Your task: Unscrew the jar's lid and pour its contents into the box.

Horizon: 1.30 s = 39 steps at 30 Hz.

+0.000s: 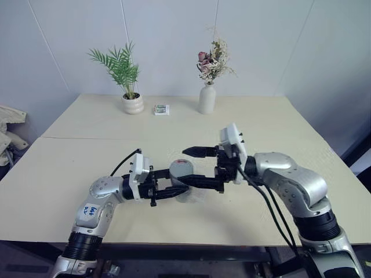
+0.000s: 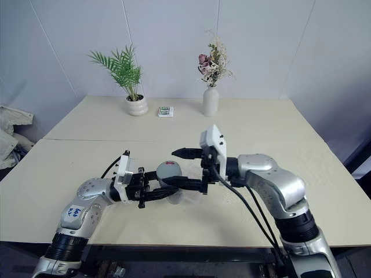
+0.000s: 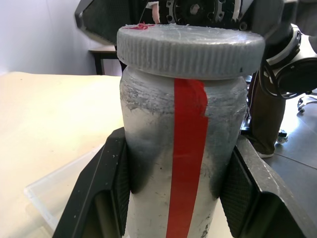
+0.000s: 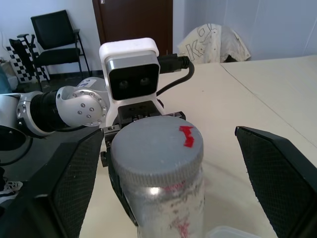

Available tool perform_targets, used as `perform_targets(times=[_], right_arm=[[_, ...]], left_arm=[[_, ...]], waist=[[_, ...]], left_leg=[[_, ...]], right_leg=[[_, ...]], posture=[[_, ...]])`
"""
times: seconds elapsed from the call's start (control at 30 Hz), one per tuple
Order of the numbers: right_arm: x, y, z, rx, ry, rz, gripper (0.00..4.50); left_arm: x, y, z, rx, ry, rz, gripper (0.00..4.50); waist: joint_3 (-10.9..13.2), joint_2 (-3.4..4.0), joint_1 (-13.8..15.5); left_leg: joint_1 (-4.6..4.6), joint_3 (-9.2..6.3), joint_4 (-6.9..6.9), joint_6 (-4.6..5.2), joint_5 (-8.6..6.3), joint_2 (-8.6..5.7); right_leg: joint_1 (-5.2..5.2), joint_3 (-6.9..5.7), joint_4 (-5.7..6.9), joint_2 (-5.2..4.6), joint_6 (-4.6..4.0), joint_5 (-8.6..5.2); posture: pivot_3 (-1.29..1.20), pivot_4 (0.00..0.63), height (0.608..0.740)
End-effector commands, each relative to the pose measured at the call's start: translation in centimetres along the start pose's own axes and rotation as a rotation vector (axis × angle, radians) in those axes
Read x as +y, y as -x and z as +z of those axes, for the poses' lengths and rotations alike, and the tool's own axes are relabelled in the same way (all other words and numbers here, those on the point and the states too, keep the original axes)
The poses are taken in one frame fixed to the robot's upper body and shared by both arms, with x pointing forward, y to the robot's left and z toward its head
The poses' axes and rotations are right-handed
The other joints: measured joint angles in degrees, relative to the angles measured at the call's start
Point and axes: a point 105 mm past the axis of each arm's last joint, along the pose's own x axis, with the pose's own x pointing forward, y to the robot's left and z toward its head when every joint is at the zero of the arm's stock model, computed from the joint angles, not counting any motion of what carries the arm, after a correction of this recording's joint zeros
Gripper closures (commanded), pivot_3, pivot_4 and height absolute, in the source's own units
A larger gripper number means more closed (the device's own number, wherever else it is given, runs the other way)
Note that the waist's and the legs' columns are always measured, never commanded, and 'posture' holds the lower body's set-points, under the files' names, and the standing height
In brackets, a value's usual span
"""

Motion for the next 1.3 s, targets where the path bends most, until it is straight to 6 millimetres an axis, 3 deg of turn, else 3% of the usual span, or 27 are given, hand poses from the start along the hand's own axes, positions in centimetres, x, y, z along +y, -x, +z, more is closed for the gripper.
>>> perform_targets(times=[0.03,0.57,1.3], right_arm=[[0.1,-1.0,1.3,-0.021,0.069,0.007,0.02],[-0.2,-1.8,0.8,0.0,0.094,-0.008,0.02],[-2.2,2.0,0.1,0.056,0.073,-0.113,0.02]], left_arm=[[-0.2,-0.5,1.1,-0.023,-0.039,-0.02,2.44],[-0.3,-0.5,1.1,-0.023,-0.038,-0.023,2.44],[-0.1,-0.4,1.0,-0.016,-0.039,-0.013,2.44]], waist=[[0.0,0.0,-0.1],[0.0,0.0,-0.1],[0.0,0.0,-0.1]], left_leg=[[0.0,0.0,0.0,0.0,0.0,0.0],[0.0,0.0,0.0,0.0,0.0,0.0],[0.0,0.0,-0.01,0.01,0.0,0.0]], right_leg=[[0.0,0.01,0.0,0.0,0.0,0.0],[0.0,0.0,0.01,0.0,0.0,0.0],[0.0,0.0,0.0,0.0,0.0,0.0]], posture=[[0.0,0.15,0.74],[0.0,0.15,0.74],[0.0,0.15,0.74]])
